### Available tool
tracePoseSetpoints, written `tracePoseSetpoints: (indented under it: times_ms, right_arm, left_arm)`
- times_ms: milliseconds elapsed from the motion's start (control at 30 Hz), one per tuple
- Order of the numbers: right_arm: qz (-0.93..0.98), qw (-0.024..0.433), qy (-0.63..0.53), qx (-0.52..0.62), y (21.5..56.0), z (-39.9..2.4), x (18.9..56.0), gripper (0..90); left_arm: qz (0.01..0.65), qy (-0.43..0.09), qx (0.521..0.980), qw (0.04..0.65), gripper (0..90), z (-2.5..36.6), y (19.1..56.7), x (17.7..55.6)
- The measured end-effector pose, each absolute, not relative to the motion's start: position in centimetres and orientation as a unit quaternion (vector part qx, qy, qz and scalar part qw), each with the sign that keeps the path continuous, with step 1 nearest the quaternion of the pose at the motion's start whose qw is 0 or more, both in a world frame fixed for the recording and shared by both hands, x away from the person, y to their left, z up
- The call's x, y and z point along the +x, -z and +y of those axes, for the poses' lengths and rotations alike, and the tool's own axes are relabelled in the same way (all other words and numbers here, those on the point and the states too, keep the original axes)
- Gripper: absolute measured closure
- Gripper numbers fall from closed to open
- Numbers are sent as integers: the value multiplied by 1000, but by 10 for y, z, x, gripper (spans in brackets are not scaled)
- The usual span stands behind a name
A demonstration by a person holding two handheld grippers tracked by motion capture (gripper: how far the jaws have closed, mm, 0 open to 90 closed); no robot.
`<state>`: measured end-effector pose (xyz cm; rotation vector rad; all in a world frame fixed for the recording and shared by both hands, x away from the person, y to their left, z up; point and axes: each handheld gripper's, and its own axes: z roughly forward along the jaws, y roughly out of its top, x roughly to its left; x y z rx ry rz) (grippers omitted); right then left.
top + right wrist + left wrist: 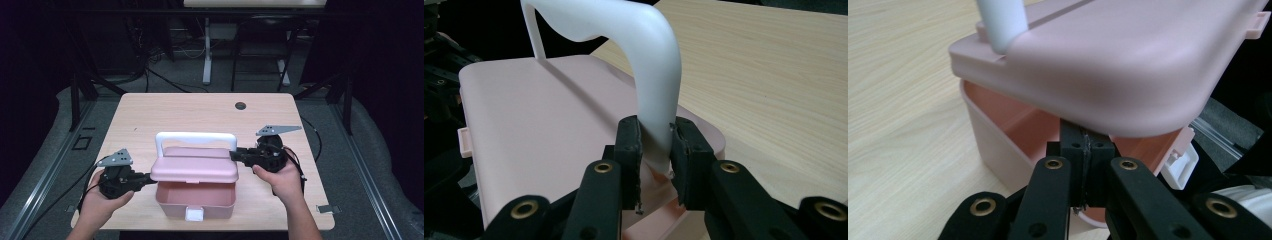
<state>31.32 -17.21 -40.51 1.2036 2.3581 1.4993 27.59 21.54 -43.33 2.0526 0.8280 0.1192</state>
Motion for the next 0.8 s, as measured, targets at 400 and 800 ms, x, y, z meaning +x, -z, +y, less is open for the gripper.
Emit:
tracePoseSetpoints:
  times_ms: [400,800]
  right_arm:
    - [774,47,-491,397,406,-173,313,747]
    - [762,68,-494,412,405,-181,308,730]
  left_arm:
    - [320,-43,836,443,898,205,432,273]
    - [315,-46,836,446,897,205,429,271]
